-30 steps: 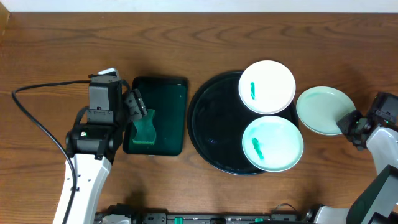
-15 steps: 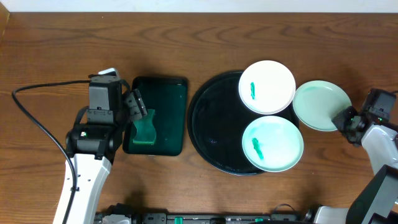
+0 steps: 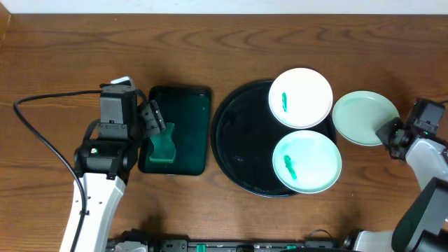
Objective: Clean dirty plates on tray and stack at the side
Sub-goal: 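Set the pale green plate on the table right of the tray and release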
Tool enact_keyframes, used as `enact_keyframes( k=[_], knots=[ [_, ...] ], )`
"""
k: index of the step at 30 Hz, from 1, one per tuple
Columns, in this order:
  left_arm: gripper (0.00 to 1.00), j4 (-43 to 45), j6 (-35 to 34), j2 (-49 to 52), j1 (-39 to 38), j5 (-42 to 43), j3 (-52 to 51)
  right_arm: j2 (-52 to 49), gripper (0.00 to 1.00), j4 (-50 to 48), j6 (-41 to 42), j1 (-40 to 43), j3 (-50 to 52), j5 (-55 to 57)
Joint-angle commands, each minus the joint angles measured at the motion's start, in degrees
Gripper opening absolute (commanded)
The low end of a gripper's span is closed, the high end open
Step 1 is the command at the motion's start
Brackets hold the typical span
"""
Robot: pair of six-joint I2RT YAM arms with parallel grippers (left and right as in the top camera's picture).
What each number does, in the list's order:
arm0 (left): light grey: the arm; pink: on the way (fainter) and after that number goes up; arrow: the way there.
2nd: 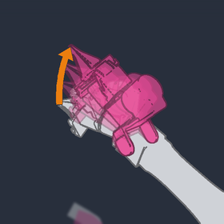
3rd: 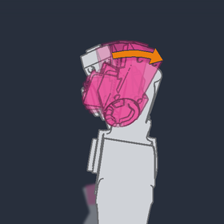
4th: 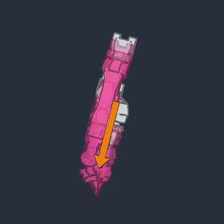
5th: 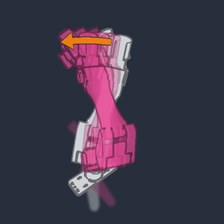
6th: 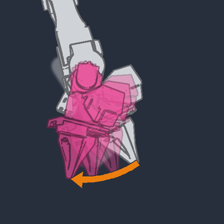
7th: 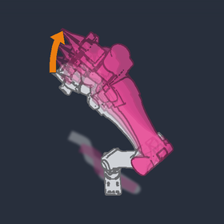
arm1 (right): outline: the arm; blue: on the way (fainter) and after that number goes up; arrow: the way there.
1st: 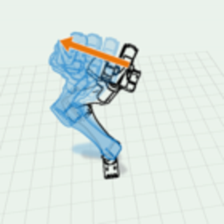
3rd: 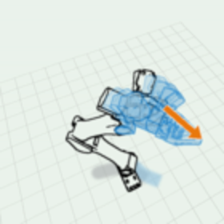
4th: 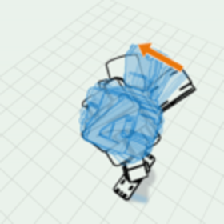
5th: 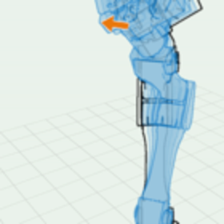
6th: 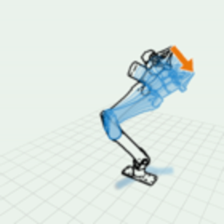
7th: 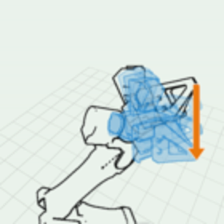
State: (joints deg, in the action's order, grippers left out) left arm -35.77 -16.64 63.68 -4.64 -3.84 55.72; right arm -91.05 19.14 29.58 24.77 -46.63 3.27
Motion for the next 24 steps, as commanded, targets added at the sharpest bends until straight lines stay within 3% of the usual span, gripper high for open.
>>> enact_keyframes(
  k=[1,14,24],
  knots=[
    [0.78,-0.15,0.11,0.31,0.13,-0.92,1.36,-3.10,0.01,-0.81,0.15,-0.35,0.52,1.03],
    [0.78,-0.15,0.11,0.31,0.13,-0.92,1.36,-6.78,0.02,-3.13,-1.01,-0.68,0.52,-2.73],
    [0.78,-0.15,0.11,0.31,0.13,-0.92,1.36,-6.78,0.13,-4.02,-5.57,-0.76,0.46,-7.93]
  ],
)
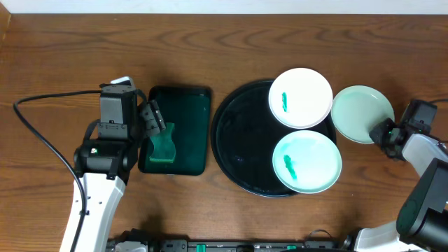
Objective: Clean dirty plates on tray and stack at the side
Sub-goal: 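Set the pale green plate on the table right of the tray and release, then move the right gripper to the rim of the lower pale green plate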
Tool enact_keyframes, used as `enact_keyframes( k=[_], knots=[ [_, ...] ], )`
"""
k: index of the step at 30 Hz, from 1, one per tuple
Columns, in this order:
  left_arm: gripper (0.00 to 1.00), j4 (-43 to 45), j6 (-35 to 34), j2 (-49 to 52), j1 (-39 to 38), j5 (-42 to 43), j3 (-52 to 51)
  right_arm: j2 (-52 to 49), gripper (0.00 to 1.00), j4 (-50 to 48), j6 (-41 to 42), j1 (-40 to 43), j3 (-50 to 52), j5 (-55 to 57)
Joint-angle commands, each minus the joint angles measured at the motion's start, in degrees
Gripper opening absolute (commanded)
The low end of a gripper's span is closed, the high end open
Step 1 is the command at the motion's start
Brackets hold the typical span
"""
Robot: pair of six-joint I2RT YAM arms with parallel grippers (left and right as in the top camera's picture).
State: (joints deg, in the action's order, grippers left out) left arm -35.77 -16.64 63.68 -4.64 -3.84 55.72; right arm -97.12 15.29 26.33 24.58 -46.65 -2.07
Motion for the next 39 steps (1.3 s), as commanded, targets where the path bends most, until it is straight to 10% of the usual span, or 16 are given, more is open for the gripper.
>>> enact_keyframes(
  k=[1,10,29,39],
  knots=[
    [0.78,-0.15,0.11,0.31,0.13,-0.92,1.36,-0.70,0.15,-0.37,-2.43,-0.68,0.48,-3.67],
    [0.78,-0.15,0.11,0.31,0.13,-0.92,1.36,0.00,0.45,4.17,-3.61,-0.70,-1.99,-4.87],
    [0.78,-0.15,0.11,0.31,0.13,-0.92,1.36,4.57,0.89,56.57,-15.56,-18.21,-26.47,-5.42],
    [0.78,-0.15,0.11,0.31,0.13,-0.92,1.36,4.57,0.67,63.89,-12.68,-19.91,-21.40,-0.79]
  ],
)
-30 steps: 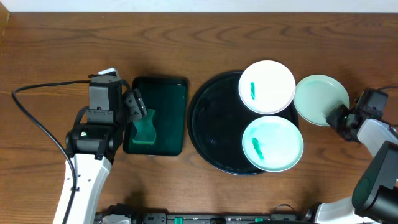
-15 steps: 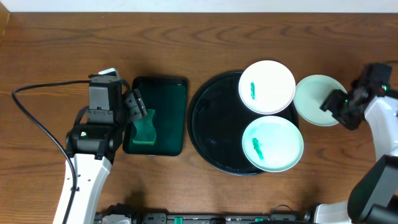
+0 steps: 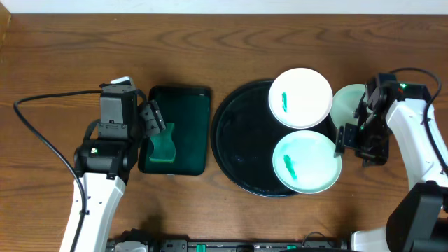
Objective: Clean dirty plates on tray and stack at the side
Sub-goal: 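Move the right gripper to the rim of the lower pale green plate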
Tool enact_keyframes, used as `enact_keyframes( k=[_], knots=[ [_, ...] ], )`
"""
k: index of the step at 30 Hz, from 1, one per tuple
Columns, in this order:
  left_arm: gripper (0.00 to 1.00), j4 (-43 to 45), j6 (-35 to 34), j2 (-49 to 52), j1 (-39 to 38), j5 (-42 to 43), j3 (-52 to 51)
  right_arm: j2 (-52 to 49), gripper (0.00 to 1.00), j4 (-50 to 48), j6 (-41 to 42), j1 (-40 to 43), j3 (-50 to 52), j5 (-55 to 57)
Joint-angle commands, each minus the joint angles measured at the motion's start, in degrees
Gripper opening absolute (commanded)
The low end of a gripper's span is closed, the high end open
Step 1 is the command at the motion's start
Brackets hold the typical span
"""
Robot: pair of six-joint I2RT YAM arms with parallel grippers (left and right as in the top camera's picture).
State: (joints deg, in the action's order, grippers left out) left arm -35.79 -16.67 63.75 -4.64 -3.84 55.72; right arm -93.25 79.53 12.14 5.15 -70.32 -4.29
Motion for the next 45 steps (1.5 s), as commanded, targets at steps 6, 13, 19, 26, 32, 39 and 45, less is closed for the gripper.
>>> enact_keyframes(
  k=[6,13,19,26,32,39,45],
  knots=[
    [0.78,-0.13,0.13,0.24,0.13,-0.92,1.36,0.70,0.52,-4.52,3.37,-0.55,7.56,1.44],
    [0.78,-0.13,0.13,0.24,0.13,-0.92,1.36,0.70,0.47,-8.74,3.72,-0.76,11.37,0.57],
    [0.78,-0.13,0.13,0.24,0.13,-0.92,1.36,0.68,0.25,-9.42,3.67,-0.76,11.85,-1.33],
    [0.78,-0.13,0.13,0.24,0.13,-0.92,1.36,0.68,0.08,-9.35,3.67,-0.76,11.93,-1.33],
    [0.78,-0.13,0.13,0.24,0.13,-0.92,1.36,0.68,0.11,-9.46,3.65,-0.76,11.96,-1.31],
    [0.78,-0.13,0.13,0.24,0.13,-0.92,1.36,0.68,0.19,-9.53,3.65,-0.76,12.13,-1.31],
    [0.78,-0.13,0.13,0.24,0.13,-0.92,1.36,0.68,0.26,-11.23,3.67,-0.76,13.79,-2.25]
  ],
)
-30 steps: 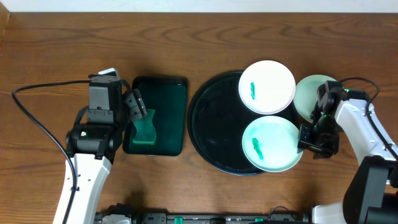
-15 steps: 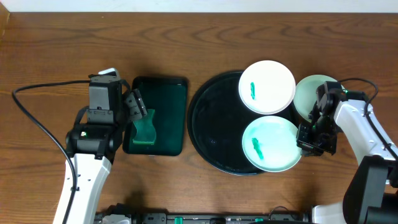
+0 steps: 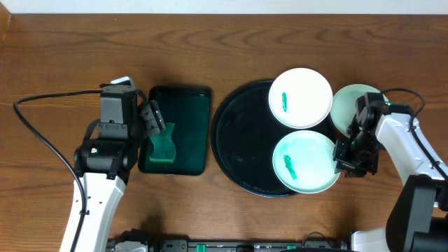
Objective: Clean dirty plates on tray and stack at the side
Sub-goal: 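Move the right gripper to the rim of the lower pale green plate, then grip the lower plate rim with the right gripper and tilt it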
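The round black tray (image 3: 241,140) carries two dirty plates. One is a white plate (image 3: 304,91) with a green smear at the back. The other is a mint plate (image 3: 308,150), also smeared green, at the front. A clean pale green plate (image 3: 344,105) lies on the table right of the tray, partly under my right arm. My right gripper (image 3: 341,158) points down at the mint plate's right rim, and its fingers are hidden beneath the wrist. My left gripper (image 3: 155,126) is shut on a green sponge (image 3: 164,147) over the dark green rectangular tray (image 3: 185,112).
My left arm's black cable (image 3: 35,133) loops across the table at far left. My right arm (image 3: 409,140) covers the table at the right edge. The black tray's left half holds no plates.
My right gripper has moved from the gap between the pale green plate and the mint plate toward the table's front, to the mint plate's right rim. The left arm and sponge have not moved.
My right gripper was at the right edge of the pale green plate on the table, and the plate then lay slightly further left. Then the gripper had left it and stood by the tray's right side. Now it is at the mint plate's rim. The left gripper held the sponge throughout.
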Tool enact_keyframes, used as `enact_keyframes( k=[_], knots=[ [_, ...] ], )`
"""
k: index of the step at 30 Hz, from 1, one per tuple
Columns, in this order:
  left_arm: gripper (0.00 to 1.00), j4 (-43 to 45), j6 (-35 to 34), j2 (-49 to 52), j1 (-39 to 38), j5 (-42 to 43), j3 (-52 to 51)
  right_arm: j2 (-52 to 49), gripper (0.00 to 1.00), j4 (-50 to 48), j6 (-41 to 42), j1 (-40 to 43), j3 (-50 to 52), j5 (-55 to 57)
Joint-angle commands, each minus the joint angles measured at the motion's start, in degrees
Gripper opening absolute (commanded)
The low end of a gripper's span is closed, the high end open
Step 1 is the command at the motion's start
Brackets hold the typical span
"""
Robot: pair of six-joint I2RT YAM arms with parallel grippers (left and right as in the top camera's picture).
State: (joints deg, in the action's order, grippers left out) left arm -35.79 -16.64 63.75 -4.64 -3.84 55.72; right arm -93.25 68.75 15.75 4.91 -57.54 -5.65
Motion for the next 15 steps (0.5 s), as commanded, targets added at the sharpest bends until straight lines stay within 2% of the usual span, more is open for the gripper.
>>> enact_keyframes(
  k=[1,6,8,9,15],
  knots=[
    [0.78,-0.13,0.11,0.24,0.13,-0.92,1.36,0.68,0.25,-0.52,0.07,-0.52,1.03,-1.18],
    [0.78,-0.13,0.11,0.24,0.13,-0.92,1.36,0.68,0.18,-0.61,0.07,-0.52,1.03,-1.29],
    [0.78,-0.13,0.11,0.24,0.13,-0.92,1.36,0.68,0.11,-0.63,0.07,-0.52,1.05,-1.29],
    [0.78,-0.13,0.11,0.24,0.13,-0.92,1.36,0.68,0.01,-0.72,0.07,-0.52,1.03,-1.29],
    [0.78,-0.13,0.11,0.24,0.13,-0.92,1.36,0.68,0.01,-0.90,-0.11,-0.52,1.03,-4.09]
  ],
)
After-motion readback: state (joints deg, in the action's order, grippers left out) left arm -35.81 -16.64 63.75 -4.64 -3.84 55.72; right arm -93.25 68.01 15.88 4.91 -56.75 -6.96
